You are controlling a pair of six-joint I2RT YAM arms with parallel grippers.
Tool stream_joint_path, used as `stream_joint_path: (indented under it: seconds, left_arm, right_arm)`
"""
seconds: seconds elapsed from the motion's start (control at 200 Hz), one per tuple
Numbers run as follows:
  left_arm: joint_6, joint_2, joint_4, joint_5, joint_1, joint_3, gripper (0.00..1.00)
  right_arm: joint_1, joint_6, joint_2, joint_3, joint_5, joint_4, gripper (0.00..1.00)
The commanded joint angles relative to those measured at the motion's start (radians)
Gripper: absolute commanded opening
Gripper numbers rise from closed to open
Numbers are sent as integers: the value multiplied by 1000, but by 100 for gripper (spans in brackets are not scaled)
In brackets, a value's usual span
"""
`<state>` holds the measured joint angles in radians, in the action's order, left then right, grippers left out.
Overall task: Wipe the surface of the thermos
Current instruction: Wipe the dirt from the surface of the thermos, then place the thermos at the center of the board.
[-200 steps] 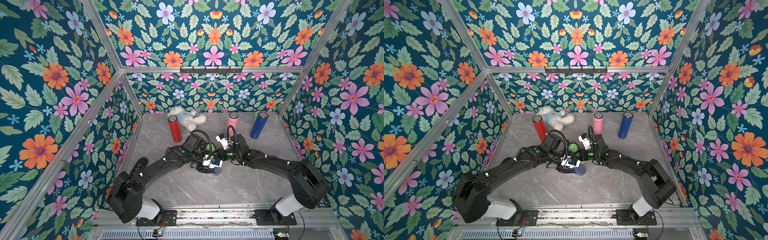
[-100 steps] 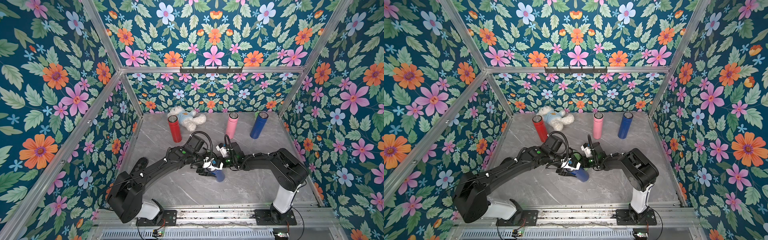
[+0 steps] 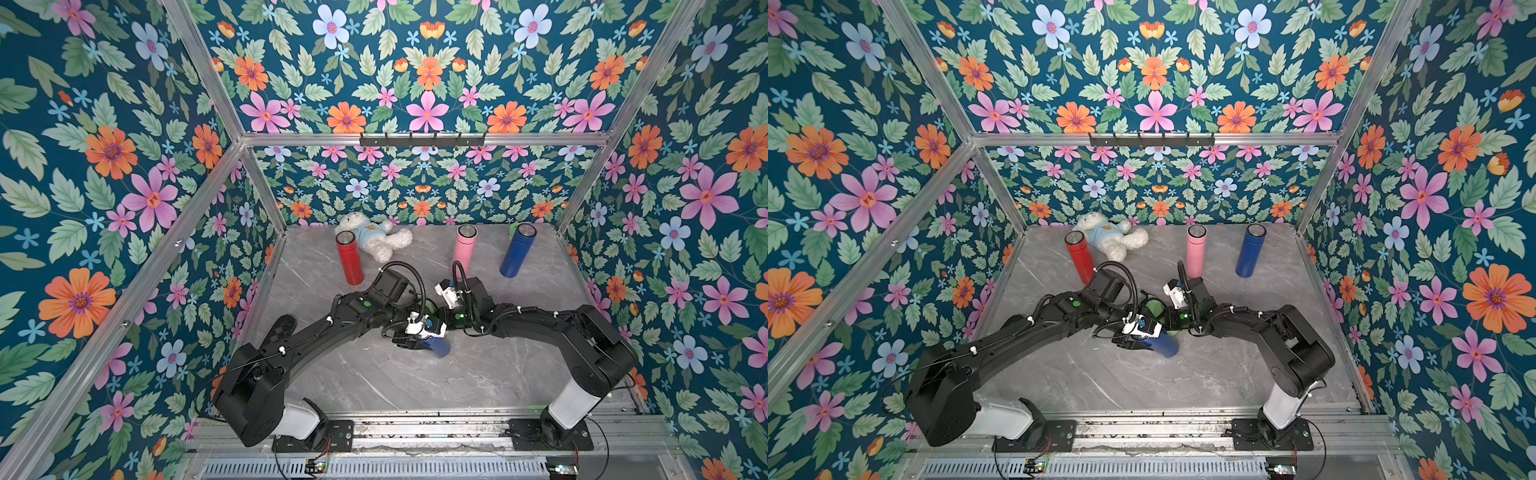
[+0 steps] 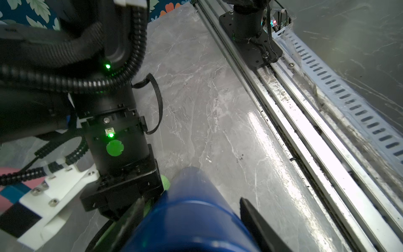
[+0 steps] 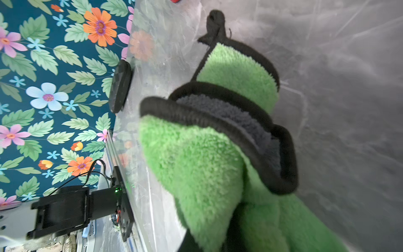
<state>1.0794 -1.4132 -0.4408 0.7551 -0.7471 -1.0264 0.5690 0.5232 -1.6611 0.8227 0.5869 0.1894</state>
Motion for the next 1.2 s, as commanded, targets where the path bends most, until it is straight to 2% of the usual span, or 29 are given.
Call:
stream_joint_path:
  seconds: [0.0,0.16,0.31,0.575,0.735,0.86,1.05,1.195]
  left_arm:
    - [36,11,2,-93,2,5,0]
    - [35,21,-7,-108,3,2,0]
    - [37,22,-13,-110,2,-6,0]
    - [41,28,-17,-126,3,-12,0]
    - [45,22,-22,-133,2,-14,0]
    - [45,19,-28,-137,3,-14,0]
    - [46,-1,-48,-143,3,-33,0]
    - [45,-16,-65,-146,2,-49,0]
  right_arm:
    - [0,3,82,26,50,-57,0]
    - [-7,3,192,54,86,-154,0]
    - [-16,3,217,40,103,-184,0]
    - [-15,73,32,-104,135,73,0]
    - [-15,81,-71,-117,136,135,0]
    - [-15,71,-7,-100,155,81,0]
    - [-17,81,215,-69,205,-23,0]
    - [-16,87,244,-77,205,-33,0]
